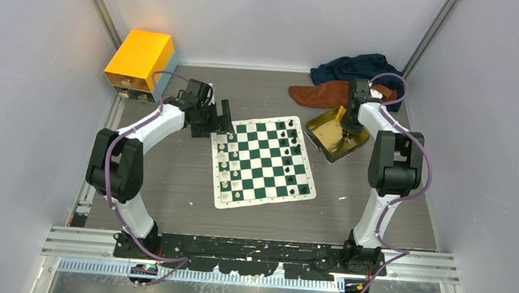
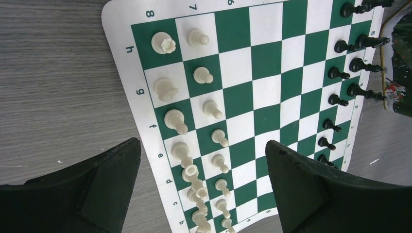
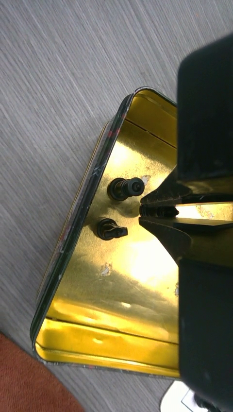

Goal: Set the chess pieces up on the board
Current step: Pick up the chess piece from the storage box, then place the chess piece on the chessboard.

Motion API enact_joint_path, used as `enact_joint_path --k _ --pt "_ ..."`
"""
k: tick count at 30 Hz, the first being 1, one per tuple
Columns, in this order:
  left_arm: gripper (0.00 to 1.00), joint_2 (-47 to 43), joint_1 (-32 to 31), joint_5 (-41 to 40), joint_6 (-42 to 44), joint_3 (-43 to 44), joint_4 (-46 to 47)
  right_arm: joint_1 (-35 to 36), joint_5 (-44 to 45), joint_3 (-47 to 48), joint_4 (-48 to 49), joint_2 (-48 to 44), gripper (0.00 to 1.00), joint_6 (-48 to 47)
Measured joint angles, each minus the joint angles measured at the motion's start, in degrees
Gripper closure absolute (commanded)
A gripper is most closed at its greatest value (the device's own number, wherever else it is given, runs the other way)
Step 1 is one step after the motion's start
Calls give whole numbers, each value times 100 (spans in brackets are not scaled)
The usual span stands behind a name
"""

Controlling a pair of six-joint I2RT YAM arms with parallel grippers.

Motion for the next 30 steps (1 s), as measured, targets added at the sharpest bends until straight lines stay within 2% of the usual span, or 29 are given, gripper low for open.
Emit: enact_joint_path --k 15,23,30 --pt "0 -4 0 -2 2 0 -2 247 -153 181 -328 -654 99 -50" --pt "0 -68 0 -2 2 0 0 970 -157 136 -638 -1296 99 -184" --pt "0 -79 0 0 -7 0 4 1657 -157 -431 -809 -2122 99 -192"
